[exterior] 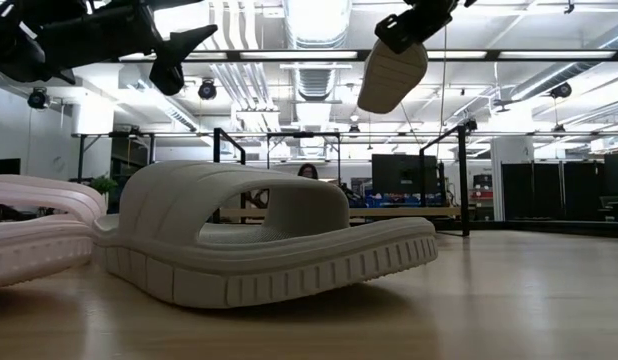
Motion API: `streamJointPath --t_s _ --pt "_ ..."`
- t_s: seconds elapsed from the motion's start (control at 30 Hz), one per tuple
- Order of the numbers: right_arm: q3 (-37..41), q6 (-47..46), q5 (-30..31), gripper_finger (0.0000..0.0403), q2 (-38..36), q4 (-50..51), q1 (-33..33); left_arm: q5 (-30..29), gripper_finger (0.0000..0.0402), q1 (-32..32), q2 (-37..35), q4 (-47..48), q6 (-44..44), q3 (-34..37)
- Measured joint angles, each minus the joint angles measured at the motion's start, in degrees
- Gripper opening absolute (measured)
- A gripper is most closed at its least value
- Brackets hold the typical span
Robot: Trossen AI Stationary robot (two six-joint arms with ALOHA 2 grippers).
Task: Pick and place slides into the shelf
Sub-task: Put the right gray slipper on the shelf
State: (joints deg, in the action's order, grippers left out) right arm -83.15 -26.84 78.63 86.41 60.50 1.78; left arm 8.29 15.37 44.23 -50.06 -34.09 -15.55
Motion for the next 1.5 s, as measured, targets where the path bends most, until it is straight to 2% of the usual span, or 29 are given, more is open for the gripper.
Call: streamJointPath --t_s 0.23,0.5,1.2,1.5 --pt "2.6 -0.1 0.7 0.0008 0.0 -0.3 -0.5 0.0 0.0192 0.0 0.0 0.0 0.0 0.0" --pt "8.9 0.2 1.0 0.0008 0.1 -8.7 -1.0 0.0 0.0192 0.0 0.0 0.0 0.0 0.0" --pt "16.0 -0.1 0.8 0.0008 0.1 -13.8 -1.0 0.0 0.0192 0.0 0.0 0.0 0.0 0.1" --pt "20.2 0.2 0.3 0.0008 0.1 -20.2 -1.0 0.0 0.0192 0.0 0.0 0.0 0.0 0.1"
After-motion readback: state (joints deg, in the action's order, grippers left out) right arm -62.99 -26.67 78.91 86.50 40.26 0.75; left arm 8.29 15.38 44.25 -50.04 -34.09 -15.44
